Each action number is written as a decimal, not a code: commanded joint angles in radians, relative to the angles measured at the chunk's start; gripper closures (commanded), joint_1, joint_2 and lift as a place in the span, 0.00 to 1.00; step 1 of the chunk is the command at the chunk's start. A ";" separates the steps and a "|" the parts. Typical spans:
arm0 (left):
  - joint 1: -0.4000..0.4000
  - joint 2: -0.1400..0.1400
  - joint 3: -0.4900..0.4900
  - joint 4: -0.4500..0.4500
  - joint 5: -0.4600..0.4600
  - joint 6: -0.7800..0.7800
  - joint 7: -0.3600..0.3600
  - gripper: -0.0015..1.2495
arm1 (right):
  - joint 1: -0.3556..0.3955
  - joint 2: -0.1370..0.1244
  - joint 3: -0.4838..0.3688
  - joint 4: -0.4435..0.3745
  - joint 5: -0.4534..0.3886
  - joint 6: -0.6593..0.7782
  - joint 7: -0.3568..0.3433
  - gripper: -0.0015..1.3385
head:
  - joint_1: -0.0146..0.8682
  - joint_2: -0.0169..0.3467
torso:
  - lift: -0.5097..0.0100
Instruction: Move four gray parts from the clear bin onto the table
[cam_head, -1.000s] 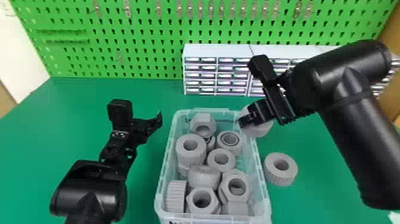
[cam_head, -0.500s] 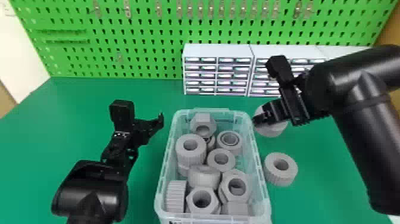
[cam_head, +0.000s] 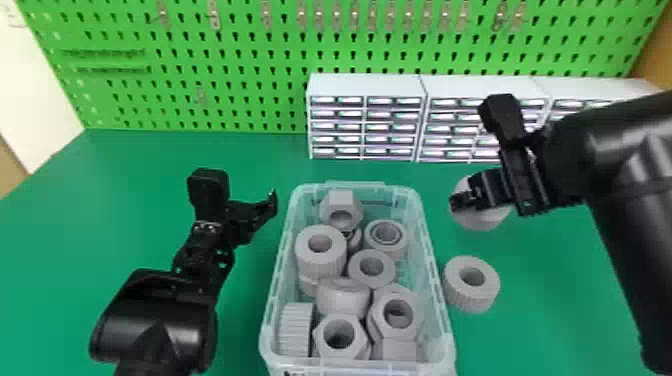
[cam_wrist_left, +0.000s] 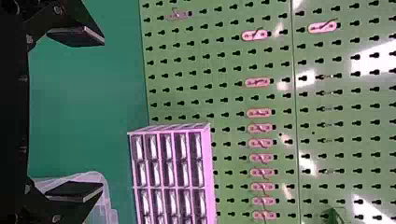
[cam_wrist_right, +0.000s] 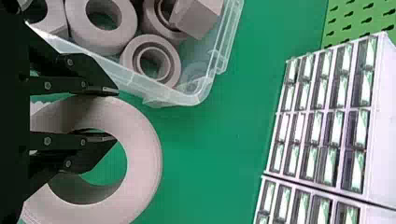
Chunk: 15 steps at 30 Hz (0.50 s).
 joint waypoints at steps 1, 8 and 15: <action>-0.002 0.000 -0.004 0.004 0.002 0.000 0.000 0.15 | 0.024 -0.012 -0.023 -0.028 0.001 0.001 0.000 0.78 | 0.80 0.24 | 0.88; -0.006 0.000 -0.010 0.009 0.006 0.000 0.000 0.15 | 0.066 -0.029 -0.057 -0.067 0.001 0.001 0.000 0.78 | 0.80 0.24 | 0.88; -0.010 -0.002 -0.015 0.012 0.008 -0.001 0.000 0.15 | 0.116 -0.045 -0.082 -0.115 0.000 0.001 0.000 0.78 | 0.80 0.24 | 0.88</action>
